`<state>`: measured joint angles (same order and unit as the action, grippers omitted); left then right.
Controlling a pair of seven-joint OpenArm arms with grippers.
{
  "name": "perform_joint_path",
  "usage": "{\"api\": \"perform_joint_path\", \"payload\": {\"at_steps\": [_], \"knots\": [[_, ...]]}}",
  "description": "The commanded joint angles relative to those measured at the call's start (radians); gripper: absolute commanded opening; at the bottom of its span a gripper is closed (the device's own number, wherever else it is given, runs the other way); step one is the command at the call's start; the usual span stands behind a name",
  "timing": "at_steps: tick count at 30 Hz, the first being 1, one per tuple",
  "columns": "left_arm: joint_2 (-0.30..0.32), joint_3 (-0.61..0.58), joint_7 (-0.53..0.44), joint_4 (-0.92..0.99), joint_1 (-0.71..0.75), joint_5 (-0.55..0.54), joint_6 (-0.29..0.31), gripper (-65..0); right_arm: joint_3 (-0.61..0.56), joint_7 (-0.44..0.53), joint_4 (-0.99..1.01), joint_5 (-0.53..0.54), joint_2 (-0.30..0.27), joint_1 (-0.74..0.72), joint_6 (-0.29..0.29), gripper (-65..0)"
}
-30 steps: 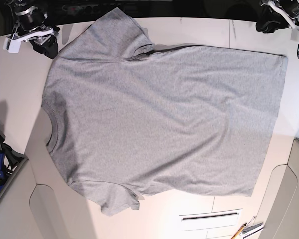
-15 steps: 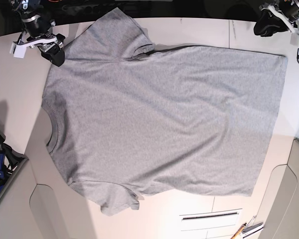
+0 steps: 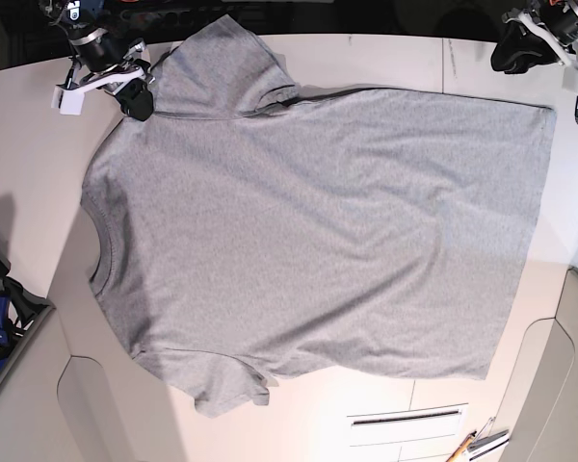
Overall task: Fold the T-shirt properly
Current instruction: 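Grasp the grey T-shirt's shoulder corners with both grippers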
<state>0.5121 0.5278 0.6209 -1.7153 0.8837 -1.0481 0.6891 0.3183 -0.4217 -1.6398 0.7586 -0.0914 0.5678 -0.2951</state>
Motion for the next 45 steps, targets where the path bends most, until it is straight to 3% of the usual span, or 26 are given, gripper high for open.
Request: {"api": "perform_joint_path", "payload": {"at_steps": [1,4,8,10,16,22,28,45], "knots": [[0.012,0.024,-0.018,-0.011,0.005,-0.034,0.009,-43.4,0.001,-0.005,-0.010,-0.018,-0.005,0.006,0.002,-65.0],[0.012,0.065,-0.018,-0.011,-0.026,-0.037,0.009,-43.4,0.001,-0.005,-0.010,-0.022,-0.005,0.006,0.002,-65.0],[0.012,0.135,-0.017,-0.011,-0.087,-0.035,0.009,-32.8,0.001,-0.005,-0.010,-0.022,-0.005,0.006,0.002,-65.0],[0.012,0.170,-0.010,-0.009,-0.122,-0.014,-0.060,-29.6,0.001,-0.004,-0.010,-0.021,-0.005,0.006,0.002,-65.0],[0.024,0.199,0.064,0.048,-0.229,0.059,-0.155,-29.5,0.001,-0.004,-0.010,-0.017,-0.005,0.006,0.002,-65.0],[0.023,0.199,0.068,0.231,-0.312,0.053,-0.154,-29.5,0.001,-0.004,-0.010,-0.018,-0.005,0.005,0.002,-65.0],[0.023,0.196,0.091,0.357,-0.342,-0.018,-0.154,-29.5,0.001,-0.004,-0.010,-0.018,-0.005,0.006,0.002,-65.0],[0.018,0.044,0.125,0.368,-0.354,-0.070,-0.135,-29.6,0.001,-0.004,-0.010,-0.018,-0.005,0.003,0.002,-65.0]]}}
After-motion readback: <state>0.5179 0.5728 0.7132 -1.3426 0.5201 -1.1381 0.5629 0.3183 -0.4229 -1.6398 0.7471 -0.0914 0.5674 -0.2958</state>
